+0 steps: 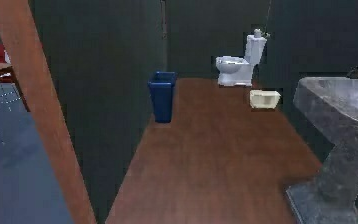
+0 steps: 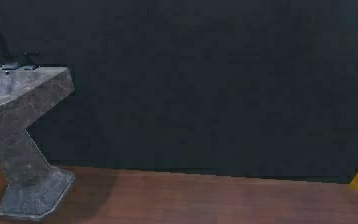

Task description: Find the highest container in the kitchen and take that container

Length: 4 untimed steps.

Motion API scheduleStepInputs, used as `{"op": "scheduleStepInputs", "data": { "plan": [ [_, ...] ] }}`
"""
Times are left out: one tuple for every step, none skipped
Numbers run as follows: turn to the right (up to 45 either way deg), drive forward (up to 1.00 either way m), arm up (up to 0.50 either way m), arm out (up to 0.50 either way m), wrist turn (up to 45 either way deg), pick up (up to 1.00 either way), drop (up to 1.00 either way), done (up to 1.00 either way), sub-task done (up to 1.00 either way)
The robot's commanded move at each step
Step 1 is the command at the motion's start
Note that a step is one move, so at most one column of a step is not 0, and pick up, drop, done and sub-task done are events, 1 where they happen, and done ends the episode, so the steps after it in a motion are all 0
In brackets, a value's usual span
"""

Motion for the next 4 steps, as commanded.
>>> {"op": "scheduleStepInputs", "data": {
  "plan": [
    [9.0, 0.00, 0.00, 0.00, 0.0, 0.00, 0.00, 0.00, 0.00],
    [0.0, 0.25, 0.00, 0.00, 0.0, 0.00, 0.00, 0.00, 0.00],
    [-45.0, 0.00, 0.00, 0.00, 0.0, 0.00, 0.00, 0.00, 0.00],
    [-45.0, 0.00, 0.00, 0.00, 0.0, 0.00, 0.00, 0.00, 0.00]
  ]
}}
